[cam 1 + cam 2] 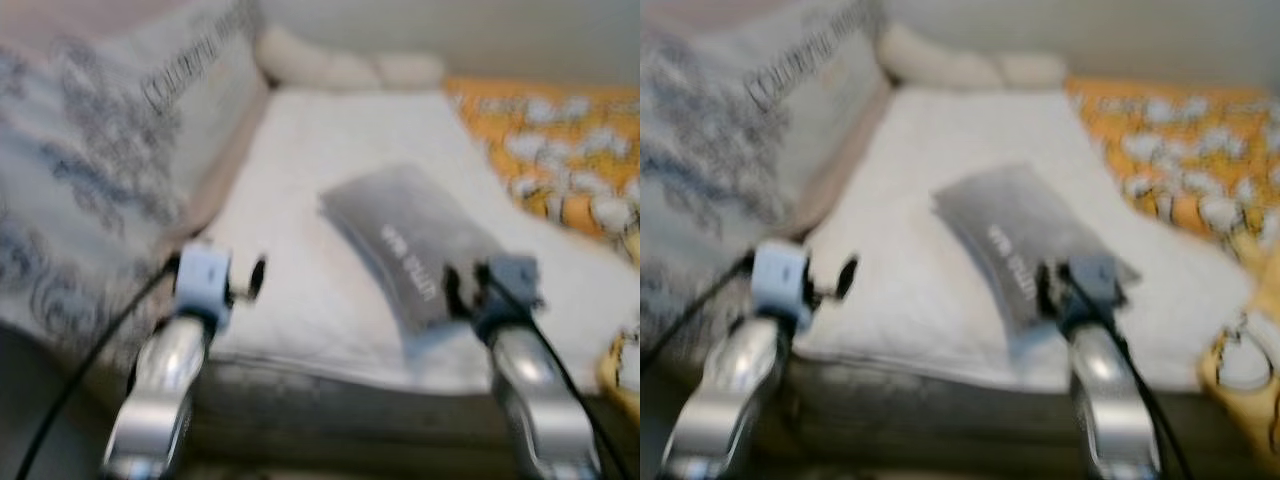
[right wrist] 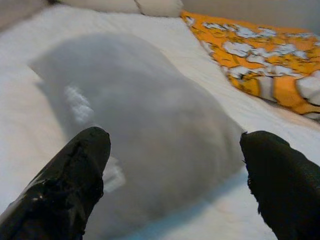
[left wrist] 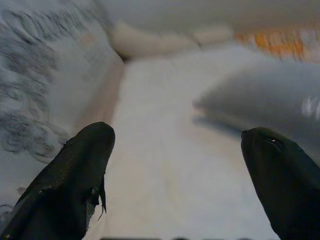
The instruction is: Clean up the room
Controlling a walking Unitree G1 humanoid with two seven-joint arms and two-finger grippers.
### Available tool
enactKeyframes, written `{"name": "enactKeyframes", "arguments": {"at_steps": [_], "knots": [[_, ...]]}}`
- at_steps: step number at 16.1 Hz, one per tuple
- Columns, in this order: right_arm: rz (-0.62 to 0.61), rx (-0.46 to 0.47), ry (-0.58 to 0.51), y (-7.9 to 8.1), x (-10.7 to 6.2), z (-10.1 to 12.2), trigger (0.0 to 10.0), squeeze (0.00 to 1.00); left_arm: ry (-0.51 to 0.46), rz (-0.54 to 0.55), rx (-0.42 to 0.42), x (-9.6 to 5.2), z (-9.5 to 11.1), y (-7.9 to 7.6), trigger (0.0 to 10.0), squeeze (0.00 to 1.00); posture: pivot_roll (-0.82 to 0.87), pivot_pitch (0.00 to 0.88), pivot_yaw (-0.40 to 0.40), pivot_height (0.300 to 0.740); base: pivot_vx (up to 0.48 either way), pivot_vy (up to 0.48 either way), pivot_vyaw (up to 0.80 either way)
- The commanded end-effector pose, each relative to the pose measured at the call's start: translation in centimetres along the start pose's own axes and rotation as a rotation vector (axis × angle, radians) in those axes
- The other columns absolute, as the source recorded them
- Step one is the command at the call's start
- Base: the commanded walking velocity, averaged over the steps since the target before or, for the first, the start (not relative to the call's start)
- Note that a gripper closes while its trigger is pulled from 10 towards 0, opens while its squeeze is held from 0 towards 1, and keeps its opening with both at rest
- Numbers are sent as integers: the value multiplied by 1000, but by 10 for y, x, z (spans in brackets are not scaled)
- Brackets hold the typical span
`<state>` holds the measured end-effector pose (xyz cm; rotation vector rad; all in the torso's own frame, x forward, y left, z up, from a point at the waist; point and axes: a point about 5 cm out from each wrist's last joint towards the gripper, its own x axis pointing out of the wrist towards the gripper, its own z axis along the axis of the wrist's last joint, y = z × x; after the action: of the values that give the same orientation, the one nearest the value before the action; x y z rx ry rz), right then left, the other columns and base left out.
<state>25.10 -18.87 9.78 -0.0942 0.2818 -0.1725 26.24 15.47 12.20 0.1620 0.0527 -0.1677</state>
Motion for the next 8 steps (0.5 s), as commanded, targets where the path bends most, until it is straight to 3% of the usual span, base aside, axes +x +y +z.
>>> {"name": "enactKeyframes", "arguments": {"at_steps": [1, 8], "knots": [[6, 1, -32, 2, 3, 9, 10000, 0, 40, 2, -7, -4, -10, 1, 10000, 0, 23, 0, 1, 740, 311, 0, -606], [3, -9, -38, 0, 2, 10, 10000, 0, 45, -3, -7, -4, -11, -1, 10000, 0, 19, 0, 2, 740, 309, 0, 0]]}}
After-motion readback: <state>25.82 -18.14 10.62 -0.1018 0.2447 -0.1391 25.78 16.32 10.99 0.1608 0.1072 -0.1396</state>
